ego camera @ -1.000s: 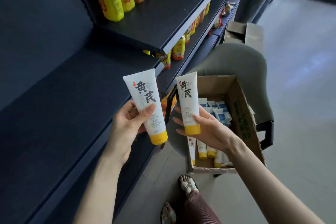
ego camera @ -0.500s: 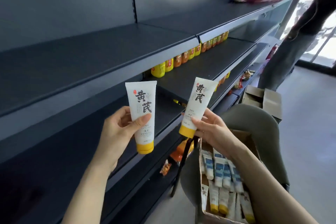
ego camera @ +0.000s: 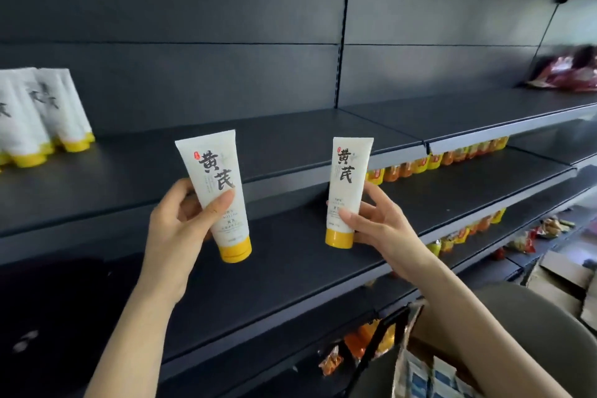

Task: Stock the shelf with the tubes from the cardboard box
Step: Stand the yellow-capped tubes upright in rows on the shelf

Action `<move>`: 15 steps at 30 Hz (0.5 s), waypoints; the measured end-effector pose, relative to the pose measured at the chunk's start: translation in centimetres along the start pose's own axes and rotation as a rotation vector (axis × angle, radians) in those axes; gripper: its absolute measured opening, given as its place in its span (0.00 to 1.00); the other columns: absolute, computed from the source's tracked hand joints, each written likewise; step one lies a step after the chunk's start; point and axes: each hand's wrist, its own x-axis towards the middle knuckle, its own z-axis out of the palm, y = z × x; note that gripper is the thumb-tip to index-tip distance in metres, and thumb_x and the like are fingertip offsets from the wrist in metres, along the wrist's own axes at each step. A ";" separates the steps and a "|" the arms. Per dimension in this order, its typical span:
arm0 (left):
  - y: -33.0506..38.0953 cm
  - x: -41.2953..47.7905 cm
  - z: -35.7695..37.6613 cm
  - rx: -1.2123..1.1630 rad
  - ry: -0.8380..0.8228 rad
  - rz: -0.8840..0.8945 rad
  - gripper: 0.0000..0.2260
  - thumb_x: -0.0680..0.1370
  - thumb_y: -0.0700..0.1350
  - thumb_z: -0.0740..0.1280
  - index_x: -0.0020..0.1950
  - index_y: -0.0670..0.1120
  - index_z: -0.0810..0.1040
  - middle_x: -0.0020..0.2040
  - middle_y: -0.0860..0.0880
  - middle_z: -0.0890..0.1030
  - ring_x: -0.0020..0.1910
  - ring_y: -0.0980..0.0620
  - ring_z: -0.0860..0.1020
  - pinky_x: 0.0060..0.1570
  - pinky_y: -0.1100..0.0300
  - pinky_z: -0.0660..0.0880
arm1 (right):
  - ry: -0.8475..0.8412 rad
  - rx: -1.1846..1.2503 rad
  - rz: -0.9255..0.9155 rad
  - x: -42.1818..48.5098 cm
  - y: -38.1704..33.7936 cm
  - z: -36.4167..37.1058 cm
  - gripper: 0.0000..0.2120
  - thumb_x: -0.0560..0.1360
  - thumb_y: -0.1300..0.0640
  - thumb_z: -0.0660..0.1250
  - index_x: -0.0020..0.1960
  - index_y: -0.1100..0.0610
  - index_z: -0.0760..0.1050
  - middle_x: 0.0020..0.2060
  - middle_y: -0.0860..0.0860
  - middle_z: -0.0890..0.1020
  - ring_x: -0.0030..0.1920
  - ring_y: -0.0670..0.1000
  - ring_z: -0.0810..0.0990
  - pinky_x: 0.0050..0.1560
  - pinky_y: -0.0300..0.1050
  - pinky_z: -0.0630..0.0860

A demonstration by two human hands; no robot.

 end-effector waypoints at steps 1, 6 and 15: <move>0.4 -0.3 -0.6 0.013 0.030 0.011 0.14 0.67 0.49 0.70 0.51 0.52 0.77 0.46 0.57 0.83 0.48 0.58 0.81 0.41 0.58 0.77 | -0.020 -0.001 -0.011 0.3 -0.2 0.3 0.30 0.70 0.58 0.69 0.70 0.49 0.65 0.58 0.53 0.81 0.56 0.54 0.82 0.50 0.50 0.80; 2.3 -1.3 -5.3 0.056 0.205 0.089 0.09 0.69 0.46 0.70 0.48 0.53 0.78 0.45 0.58 0.84 0.46 0.59 0.81 0.36 0.60 0.78 | -0.118 0.028 -0.046 1.2 -1.2 2.0 0.29 0.70 0.57 0.69 0.69 0.49 0.66 0.56 0.54 0.82 0.55 0.55 0.82 0.49 0.50 0.80; 5.4 -0.8 -15.7 0.030 0.412 0.206 0.06 0.70 0.45 0.69 0.46 0.54 0.79 0.44 0.59 0.84 0.43 0.60 0.82 0.33 0.65 0.79 | -0.206 0.081 -0.104 4.4 -2.1 9.2 0.27 0.70 0.57 0.69 0.67 0.49 0.67 0.56 0.52 0.82 0.55 0.55 0.81 0.48 0.48 0.79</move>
